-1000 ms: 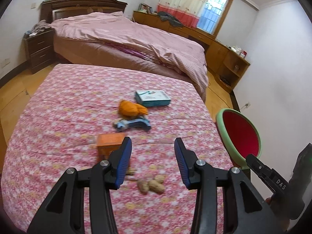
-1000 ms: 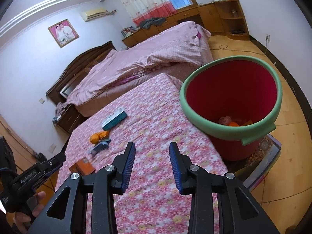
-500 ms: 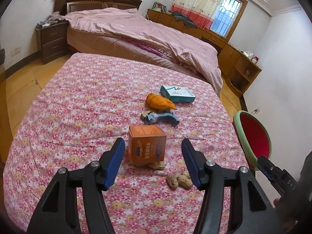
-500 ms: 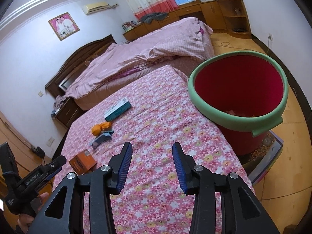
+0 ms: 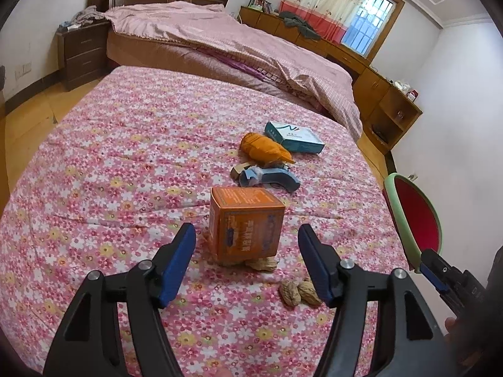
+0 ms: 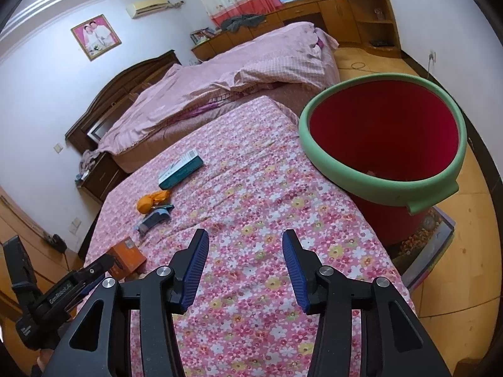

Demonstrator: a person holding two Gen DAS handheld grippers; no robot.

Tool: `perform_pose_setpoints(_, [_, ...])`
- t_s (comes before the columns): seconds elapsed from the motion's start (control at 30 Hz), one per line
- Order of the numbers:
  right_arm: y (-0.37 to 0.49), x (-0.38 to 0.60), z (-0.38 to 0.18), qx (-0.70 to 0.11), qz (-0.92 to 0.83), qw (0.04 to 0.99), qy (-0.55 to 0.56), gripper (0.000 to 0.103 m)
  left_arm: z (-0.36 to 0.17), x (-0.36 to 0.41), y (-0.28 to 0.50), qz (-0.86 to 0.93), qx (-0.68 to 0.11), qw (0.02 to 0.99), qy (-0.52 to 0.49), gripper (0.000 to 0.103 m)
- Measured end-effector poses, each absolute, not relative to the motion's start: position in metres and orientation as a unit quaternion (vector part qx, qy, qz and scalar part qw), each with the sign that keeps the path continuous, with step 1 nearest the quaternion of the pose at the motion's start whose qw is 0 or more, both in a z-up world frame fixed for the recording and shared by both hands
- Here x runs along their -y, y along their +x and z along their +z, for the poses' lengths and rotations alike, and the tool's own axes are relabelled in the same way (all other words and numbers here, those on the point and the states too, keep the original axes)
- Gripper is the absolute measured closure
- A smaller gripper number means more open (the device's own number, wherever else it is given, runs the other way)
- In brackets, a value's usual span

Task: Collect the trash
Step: 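Close the left tool on the orange cardboard box and lift it, then close the right tool on the blue curved plastic handle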

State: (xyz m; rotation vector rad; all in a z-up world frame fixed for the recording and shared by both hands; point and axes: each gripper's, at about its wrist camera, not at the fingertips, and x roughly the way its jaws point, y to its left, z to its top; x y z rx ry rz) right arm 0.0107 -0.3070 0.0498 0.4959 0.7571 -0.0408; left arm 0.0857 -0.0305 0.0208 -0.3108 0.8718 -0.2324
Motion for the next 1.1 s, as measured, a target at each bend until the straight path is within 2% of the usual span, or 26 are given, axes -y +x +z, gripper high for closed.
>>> perform_pose_setpoints(0.33, [0.023, 0.304, 0.046, -0.377, -0.017, 0.897, 0.232, 0.053, 0.008, 0.039, 0.104, -0.111, -0.429, 0.884, -0.147, 0.036])
perform_pose_setpoints(0.37, [0.025, 0.303, 0.046, -0.378, -0.016, 0.897, 0.23, 0.053, 0.007, 0.038, 0.105, -0.108, -0.431, 0.883, -0.149, 0.039])
perform_pose_setpoints(0.4, [0.027, 0.302, 0.045, -0.379, -0.014, 0.897, 0.229, 0.053, 0.004, 0.036, 0.107, -0.106, -0.435, 0.881, -0.153, 0.046])
perform_pose_setpoints(1.0, [0.085, 0.234, 0.041, -0.413, 0.048, 0.891, 0.182, 0.053, 0.028, -0.023, 0.139, -0.067, -0.39, 0.908, -0.138, 0.047])
perform_pose_setpoints(1.07, [0.092, 0.224, 0.038, -0.418, 0.052, 0.889, 0.18, 0.051, 0.028, -0.031, 0.143, -0.058, -0.388, 0.911, -0.132, 0.047])
perform_pose_setpoints(1.1, [0.095, 0.218, 0.037, -0.42, 0.052, 0.888, 0.178, 0.045, 0.027, -0.035, 0.146, -0.055, -0.387, 0.911, -0.13, 0.047])
